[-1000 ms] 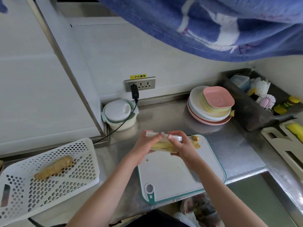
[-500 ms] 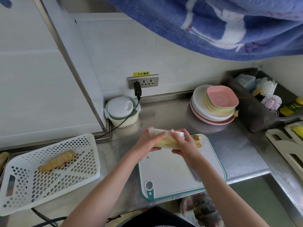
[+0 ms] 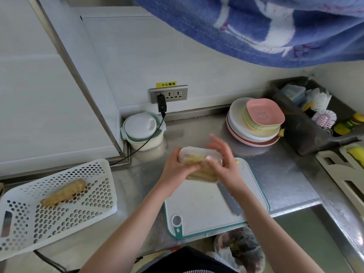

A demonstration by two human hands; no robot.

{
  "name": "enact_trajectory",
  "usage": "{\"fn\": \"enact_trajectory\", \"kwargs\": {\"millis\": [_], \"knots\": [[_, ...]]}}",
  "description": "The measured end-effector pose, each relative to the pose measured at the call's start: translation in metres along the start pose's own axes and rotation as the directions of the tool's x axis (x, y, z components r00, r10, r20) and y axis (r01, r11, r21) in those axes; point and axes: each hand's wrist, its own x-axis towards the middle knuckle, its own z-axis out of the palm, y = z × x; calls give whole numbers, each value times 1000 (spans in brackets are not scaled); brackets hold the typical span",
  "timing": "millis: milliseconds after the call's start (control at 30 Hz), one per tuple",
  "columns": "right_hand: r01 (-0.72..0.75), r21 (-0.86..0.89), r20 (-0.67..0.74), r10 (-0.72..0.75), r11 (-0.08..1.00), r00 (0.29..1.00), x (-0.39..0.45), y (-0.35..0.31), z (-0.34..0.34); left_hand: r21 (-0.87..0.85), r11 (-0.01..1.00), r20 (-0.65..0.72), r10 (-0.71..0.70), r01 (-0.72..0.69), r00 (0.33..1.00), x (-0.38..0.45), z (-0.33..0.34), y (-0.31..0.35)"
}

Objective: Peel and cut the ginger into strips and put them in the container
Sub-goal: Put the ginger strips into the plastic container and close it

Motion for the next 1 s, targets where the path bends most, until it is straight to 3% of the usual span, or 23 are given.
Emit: {"fn": "enact_trajectory", "kwargs": {"millis": [67, 167, 333, 500, 567, 633, 667, 700, 767, 833, 900, 933, 1000], "knots": [[-79, 176, -30, 86, 981, 996, -1, -4, 1, -110, 994, 89, 3, 7, 996, 0, -2, 2], [-133, 195, -13, 138, 972, 990, 0, -8, 3, -36, 999, 185, 11, -5, 983, 1, -8, 6], [-192, 217, -138, 224, 957, 965, -2, -3, 11, 10, 999, 116, 42, -44, 992, 0, -4, 5], [-202, 193, -149, 233, 960, 961, -1, 4, 11, 18, 999, 94, 32, -33, 995, 3, -3, 2], [-238, 342, -62, 274, 909, 960, -1, 6, 10, 38, 996, 103, 77, -82, 992, 4, -3, 0], [-410, 606, 91, 452, 682, 887, 1, 12, 7, 178, 963, 153, 177, -203, 972, 5, -4, 0], [-502, 645, 169, 533, 576, 829, 3, 14, 4, 246, 929, 199, 230, -275, 953, 4, -4, 0], [-587, 613, 247, 577, 529, 778, 4, 16, 1, 309, 889, 239, 271, -338, 932, 2, -4, -1], [-666, 485, 316, 596, 567, 738, 1, 23, 2, 416, 814, 293, 301, -404, 908, 3, -6, -8], [-614, 472, 235, 581, 633, 779, -2, 28, 8, 397, 867, 311, 181, -301, 933, 4, -9, -15], [-525, 526, 109, 559, 669, 822, -5, 32, 12, 158, 984, 288, -123, 79, 950, 3, -10, -14], [-483, 523, 77, 526, 702, 847, -6, 33, 14, 52, 960, 277, -279, 276, 919, 5, -10, -14], [-416, 495, 77, 438, 763, 895, -10, 33, 16, 27, 891, 244, -446, 453, 861, 8, -11, -13]]}}
